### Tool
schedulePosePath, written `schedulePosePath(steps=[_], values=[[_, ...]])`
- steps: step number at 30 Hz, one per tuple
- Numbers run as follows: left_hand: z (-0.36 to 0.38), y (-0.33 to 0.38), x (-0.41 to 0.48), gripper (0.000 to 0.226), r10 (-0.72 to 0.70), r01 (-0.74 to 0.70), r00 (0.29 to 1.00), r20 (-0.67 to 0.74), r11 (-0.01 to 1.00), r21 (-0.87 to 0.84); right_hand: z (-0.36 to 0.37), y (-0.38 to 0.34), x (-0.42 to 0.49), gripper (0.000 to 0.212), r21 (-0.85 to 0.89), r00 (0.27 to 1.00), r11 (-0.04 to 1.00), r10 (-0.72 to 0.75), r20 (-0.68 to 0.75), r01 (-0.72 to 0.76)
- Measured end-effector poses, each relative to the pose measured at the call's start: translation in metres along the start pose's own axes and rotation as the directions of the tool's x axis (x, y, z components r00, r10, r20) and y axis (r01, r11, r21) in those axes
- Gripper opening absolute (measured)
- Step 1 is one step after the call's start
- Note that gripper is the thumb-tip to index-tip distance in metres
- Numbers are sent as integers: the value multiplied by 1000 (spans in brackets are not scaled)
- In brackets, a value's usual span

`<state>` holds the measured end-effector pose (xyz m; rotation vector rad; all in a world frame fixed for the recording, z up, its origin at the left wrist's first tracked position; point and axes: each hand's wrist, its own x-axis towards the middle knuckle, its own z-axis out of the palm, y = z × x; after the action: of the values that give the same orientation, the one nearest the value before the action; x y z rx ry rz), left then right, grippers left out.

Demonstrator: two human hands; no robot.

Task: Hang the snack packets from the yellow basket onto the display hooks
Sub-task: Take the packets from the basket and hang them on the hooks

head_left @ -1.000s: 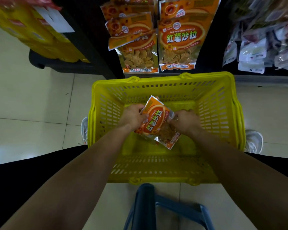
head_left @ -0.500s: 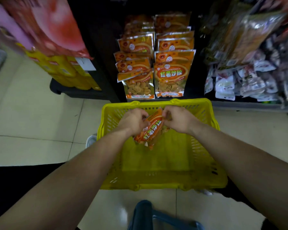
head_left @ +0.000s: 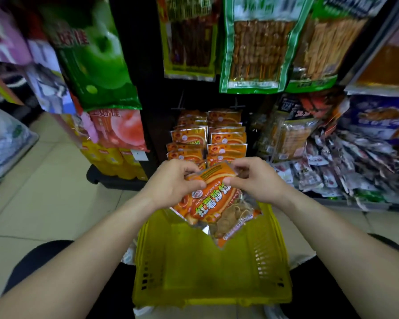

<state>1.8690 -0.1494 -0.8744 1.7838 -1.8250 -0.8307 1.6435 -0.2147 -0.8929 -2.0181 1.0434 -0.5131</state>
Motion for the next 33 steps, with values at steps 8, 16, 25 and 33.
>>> schedulePosePath(steps=[8, 16, 25, 33], values=[[-8, -1, 25, 5, -65, 55, 997, -32, 967, -250, -3, 19, 29, 11, 93, 984, 995, 60, -166, -45], [-8, -30, 56, 8, -164, 105, 978, -130, 923, -370, -28, 44, 55, 9, 138, 972, 985, 132, -193, -107], [-12, -38, 69, 11, -313, 221, 930, -195, 897, -383, -31, 51, 80, 20, 281, 968, 949, 192, -162, -141], [-2, -32, 68, 37, -270, 161, 928, -257, 912, -377, 12, 33, 71, 20, 136, 987, 990, 47, -155, -25]])
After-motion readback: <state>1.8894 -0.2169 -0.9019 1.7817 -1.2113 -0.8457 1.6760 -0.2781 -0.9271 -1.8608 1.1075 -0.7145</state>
